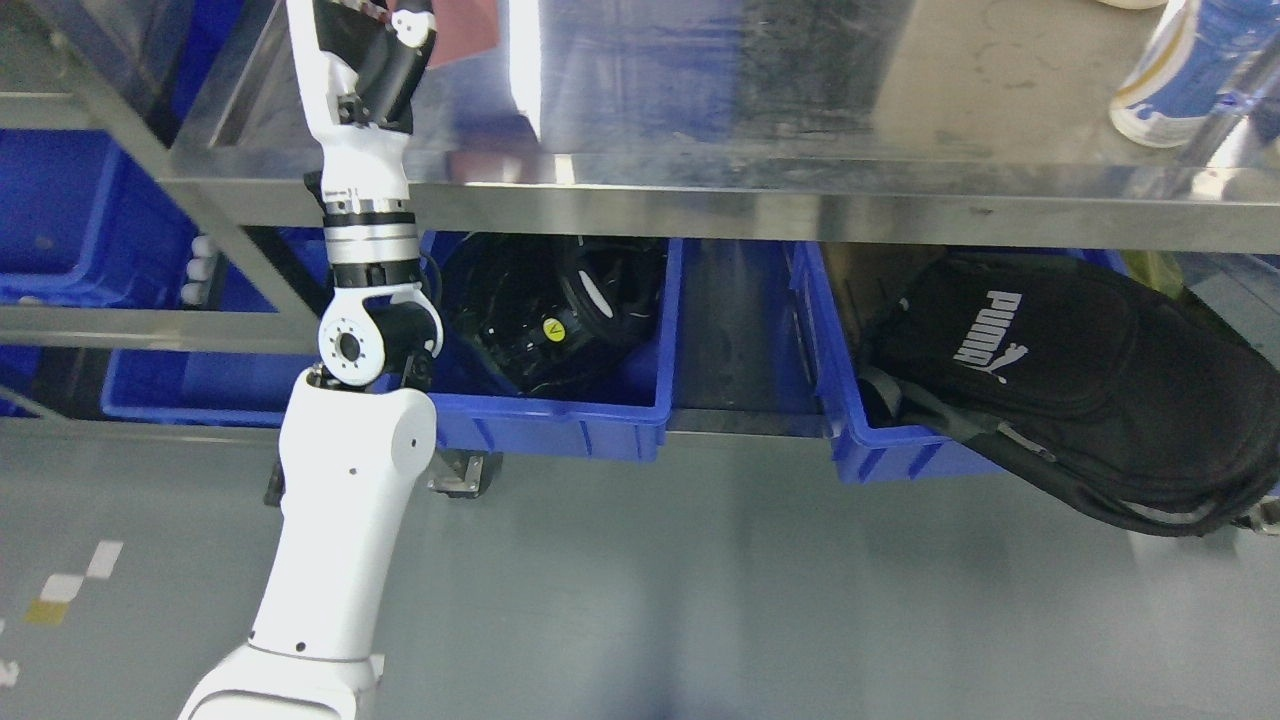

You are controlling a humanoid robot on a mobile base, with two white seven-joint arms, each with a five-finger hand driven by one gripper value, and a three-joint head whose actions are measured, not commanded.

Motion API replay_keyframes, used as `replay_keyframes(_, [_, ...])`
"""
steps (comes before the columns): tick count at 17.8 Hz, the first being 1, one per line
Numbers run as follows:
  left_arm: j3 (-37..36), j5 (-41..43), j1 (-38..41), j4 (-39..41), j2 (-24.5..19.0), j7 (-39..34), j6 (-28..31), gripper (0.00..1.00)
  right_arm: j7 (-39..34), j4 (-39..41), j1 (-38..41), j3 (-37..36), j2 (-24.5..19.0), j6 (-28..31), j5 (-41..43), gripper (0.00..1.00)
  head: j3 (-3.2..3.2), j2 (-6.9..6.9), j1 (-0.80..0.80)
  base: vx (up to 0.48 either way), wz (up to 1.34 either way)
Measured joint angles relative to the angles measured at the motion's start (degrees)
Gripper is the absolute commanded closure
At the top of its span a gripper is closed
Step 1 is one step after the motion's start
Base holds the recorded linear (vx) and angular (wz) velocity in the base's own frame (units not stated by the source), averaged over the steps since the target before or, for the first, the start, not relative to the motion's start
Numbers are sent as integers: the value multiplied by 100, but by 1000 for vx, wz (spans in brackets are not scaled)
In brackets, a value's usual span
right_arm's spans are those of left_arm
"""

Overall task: Place storage box into left shelf container
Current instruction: 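Lift the pink box off the table with the left hand, then hold the pink box up in the left hand while turning toward the shelf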

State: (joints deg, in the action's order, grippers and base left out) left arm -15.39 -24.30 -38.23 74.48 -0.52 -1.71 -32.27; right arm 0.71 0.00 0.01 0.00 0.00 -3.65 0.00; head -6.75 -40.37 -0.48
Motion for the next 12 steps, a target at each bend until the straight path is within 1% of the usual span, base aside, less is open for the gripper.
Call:
replay_keyframes(3, [-294,41,629,565,12,340,8,96,0,0,0,0,0,0,0,0,0,0,0,-151,733])
replay_keyframes(5, [-376,55,984,843,20,577,-69,96,-1,0,0,0,0,0,0,0,0,-1,0,-124,1047])
replay_keyframes(9, [-511,71,1591,1275,28,962,-380,96,-19,0,-1,0,0,0,0,0,0,-1,0,-86,1251])
replay_keyframes(12, [-650,76,2015,1515,35,1190,-538,96,-13,0,-1,0,0,0,0,0,0,-3,0,-18,1415])
